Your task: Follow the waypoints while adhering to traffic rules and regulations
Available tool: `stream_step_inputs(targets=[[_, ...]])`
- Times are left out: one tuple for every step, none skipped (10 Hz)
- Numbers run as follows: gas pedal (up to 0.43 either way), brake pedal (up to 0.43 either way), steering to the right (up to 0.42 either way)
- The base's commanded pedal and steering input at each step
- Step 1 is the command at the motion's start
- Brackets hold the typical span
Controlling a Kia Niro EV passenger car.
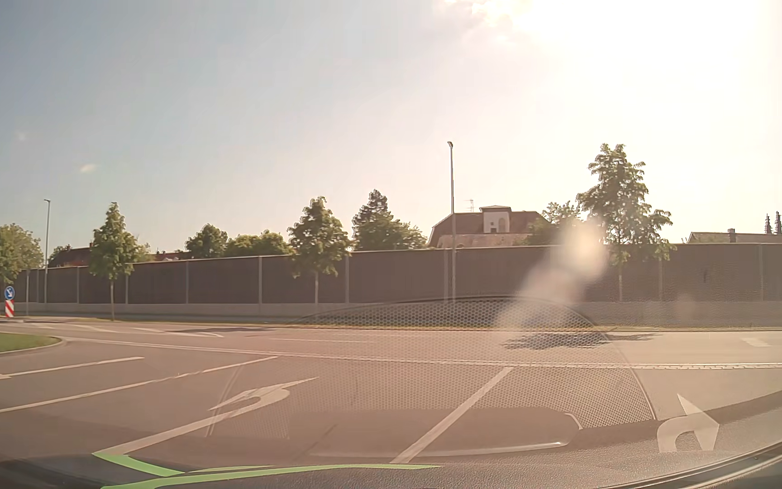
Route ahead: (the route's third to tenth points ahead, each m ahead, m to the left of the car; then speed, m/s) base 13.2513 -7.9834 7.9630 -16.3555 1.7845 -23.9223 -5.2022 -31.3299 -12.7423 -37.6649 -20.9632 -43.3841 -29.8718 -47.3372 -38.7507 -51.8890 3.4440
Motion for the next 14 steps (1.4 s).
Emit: stream_step_inputs(targets=[[0.0, 0.0, 0.479], [0.0, 0.0, 0.468], [0.0, 0.0, 0.46], [0.0, 0.0, 0.453], [0.0, 0.0, 0.446], [0.0, 0.012, 0.439], [0.0, 0.043, 0.432], [0.0, 0.079, 0.425], [0.0, 0.098, 0.422], [0.0, 0.085, 0.42], [0.0, 0.0, 0.419], [0.0, 0.0, 0.418], [0.0, 0.0, 0.415], [0.0, 0.0, 0.412]])
